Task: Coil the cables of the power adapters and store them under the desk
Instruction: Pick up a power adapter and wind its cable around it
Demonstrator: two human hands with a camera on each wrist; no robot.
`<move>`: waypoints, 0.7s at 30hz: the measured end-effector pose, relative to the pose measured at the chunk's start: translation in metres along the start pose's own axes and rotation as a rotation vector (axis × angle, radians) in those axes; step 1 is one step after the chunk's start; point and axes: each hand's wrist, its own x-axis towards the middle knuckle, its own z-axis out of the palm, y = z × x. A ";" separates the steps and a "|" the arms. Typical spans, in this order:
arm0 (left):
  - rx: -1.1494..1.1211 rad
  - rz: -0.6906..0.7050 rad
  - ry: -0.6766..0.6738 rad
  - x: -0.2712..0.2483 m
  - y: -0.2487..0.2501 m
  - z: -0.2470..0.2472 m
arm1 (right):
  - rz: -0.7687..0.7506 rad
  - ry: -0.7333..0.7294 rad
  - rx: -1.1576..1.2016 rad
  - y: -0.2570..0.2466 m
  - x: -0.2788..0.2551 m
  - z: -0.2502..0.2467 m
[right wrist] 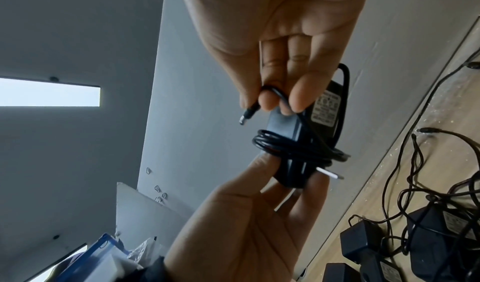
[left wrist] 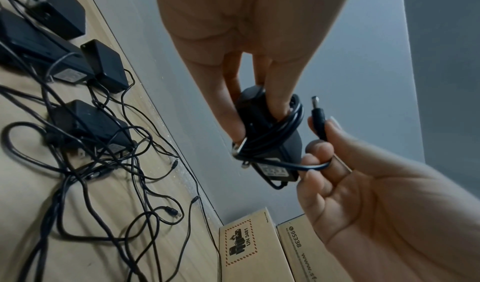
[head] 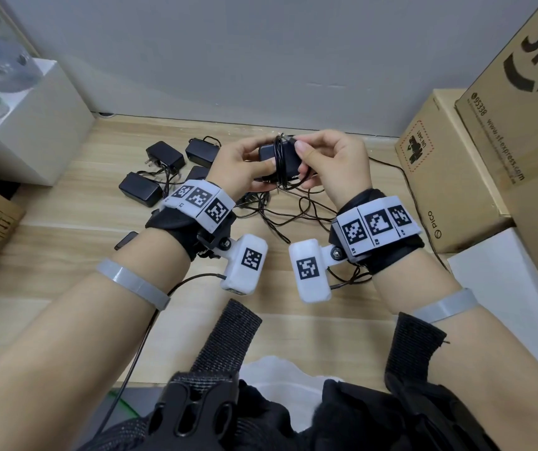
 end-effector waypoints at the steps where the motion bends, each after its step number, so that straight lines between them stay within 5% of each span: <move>1: -0.001 0.001 0.005 0.000 0.000 0.001 | 0.018 0.002 -0.009 0.000 0.000 0.001; 21: 0.148 0.082 0.062 -0.002 0.001 0.006 | 0.092 -0.012 -0.084 0.009 0.005 0.004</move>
